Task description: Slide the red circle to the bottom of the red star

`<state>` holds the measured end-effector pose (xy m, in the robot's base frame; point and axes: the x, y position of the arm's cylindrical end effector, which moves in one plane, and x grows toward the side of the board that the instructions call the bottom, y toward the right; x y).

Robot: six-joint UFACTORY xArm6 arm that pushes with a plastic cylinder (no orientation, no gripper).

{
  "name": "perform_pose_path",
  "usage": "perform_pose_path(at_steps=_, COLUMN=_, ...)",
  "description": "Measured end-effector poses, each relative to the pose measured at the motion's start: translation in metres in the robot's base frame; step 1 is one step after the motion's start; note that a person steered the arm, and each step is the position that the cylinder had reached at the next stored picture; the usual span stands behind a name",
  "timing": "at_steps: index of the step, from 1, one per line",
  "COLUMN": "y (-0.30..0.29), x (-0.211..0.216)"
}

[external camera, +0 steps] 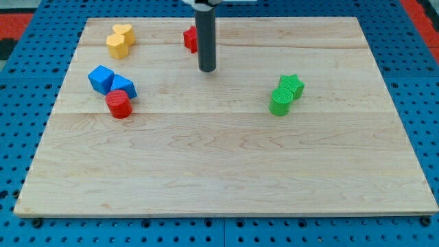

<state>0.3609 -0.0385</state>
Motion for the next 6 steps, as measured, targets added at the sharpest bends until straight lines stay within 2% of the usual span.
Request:
perform_pose_path(at_steps=1, y=-0.045, x=0.053)
perform_pose_path(at_steps=2, y=-0.135, x=0.099)
perform_pose_path(at_steps=3, y=-0.202, x=0.097)
perform_pose_path(at_steps=5, y=-0.213, x=0.087)
perform_pose_path(at_steps=6, y=-0.166, x=0.082)
